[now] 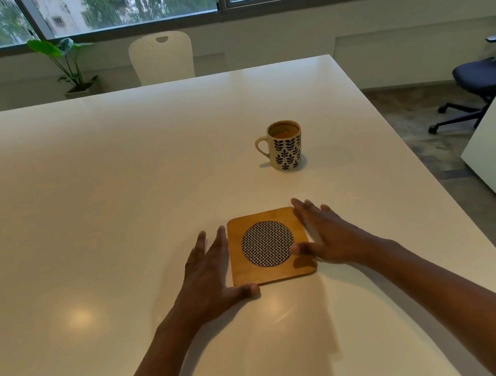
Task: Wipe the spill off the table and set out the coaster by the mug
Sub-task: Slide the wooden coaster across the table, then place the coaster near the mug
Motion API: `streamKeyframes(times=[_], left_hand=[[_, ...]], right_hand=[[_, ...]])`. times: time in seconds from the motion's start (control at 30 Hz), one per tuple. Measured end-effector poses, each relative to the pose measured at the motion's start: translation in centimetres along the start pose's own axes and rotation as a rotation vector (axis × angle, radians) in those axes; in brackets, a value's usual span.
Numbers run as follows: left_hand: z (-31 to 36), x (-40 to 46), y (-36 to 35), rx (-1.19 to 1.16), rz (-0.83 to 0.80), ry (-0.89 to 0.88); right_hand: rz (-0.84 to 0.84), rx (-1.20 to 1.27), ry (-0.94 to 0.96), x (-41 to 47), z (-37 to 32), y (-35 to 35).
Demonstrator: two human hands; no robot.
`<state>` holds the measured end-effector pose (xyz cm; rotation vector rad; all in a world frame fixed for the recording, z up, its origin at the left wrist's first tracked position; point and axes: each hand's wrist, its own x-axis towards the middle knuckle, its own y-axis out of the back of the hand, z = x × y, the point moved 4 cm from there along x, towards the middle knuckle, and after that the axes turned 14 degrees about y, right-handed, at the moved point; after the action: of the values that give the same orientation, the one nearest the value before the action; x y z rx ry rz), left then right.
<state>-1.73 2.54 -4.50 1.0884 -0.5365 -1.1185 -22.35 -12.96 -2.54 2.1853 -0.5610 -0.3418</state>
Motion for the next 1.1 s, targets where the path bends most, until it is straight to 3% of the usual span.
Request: streamKeyframes(times=[0.4,0.7,1.1], left_hand=[[0.0,1.0,0.9,-0.011,-0.045,-0.026],[-0.3,1.2,0.9,0.022,-0.038,-0.081],[-0.9,1.6,0.5,0.07,-0.044,-0.125]], right_hand=[[0.034,-0.082,0.119,0.1,0.5,-1.4],[-0.184,-0.109,0.154,-0.4,0.7,-0.7],[-0.124,-0.073,0.156,-0.4,0.5,-0.8]])
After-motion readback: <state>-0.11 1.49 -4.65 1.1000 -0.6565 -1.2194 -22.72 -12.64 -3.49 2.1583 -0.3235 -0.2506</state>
